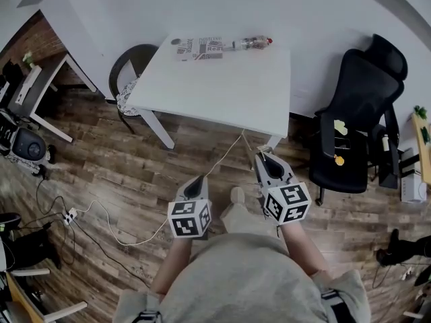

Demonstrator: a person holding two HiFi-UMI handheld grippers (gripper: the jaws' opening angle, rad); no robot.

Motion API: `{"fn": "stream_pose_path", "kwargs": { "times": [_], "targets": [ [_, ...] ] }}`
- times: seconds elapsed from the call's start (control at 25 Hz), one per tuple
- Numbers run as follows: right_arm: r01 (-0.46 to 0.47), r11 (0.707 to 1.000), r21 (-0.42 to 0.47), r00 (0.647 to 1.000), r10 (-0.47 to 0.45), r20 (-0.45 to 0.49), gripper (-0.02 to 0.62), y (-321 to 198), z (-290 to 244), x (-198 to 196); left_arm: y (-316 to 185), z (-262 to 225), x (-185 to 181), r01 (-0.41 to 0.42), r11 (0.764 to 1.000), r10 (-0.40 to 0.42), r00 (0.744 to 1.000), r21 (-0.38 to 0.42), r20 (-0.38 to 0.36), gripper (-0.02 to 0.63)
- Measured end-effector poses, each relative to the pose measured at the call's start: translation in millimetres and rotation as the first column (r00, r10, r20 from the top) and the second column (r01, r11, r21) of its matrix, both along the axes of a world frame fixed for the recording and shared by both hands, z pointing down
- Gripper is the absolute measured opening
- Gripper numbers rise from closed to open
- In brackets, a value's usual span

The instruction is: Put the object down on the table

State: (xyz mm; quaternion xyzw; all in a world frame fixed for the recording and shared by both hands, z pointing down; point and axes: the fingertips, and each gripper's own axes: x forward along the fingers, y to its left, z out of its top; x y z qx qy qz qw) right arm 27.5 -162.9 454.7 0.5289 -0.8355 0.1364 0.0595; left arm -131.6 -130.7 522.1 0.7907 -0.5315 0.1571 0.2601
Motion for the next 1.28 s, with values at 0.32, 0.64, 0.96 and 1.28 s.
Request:
{"fn": "stream_pose_path", "kwargs": {
  "times": [0.32,0.64,0.96,1.28],
  "targets": [
    [0.016,1.0,0.0,1.0,-0.016,-0.004,0.023,-67.4,-6.7,13.9,-66.9,-10.1,14.5,0.013,1.0,-0.013,1.0,0.013,0.002,0.011],
    [0.038,0.999,-0.017,0.999,-0.039,-0.013,0.023,-127.3,-1.8,25.7,-118.2,-7.2,25.9,0.033,0.999,-0.033,0.999,-0.003,0.007,0.011],
    [0.053,0.998,-0.036,0.998,-0.054,-0.028,0.023,-188.4,11.3,36.8,-168.3,-2.7,31.6,0.059,0.998,-0.059,0.998,-0.015,0.017,0.011],
    [0.075,0.995,-0.065,0.996,-0.078,-0.048,0.023,-241.5,30.0,42.8,-209.8,5.7,38.8,0.077,0.997,-0.076,0.997,-0.033,0.025,0.011]
  ]
}}
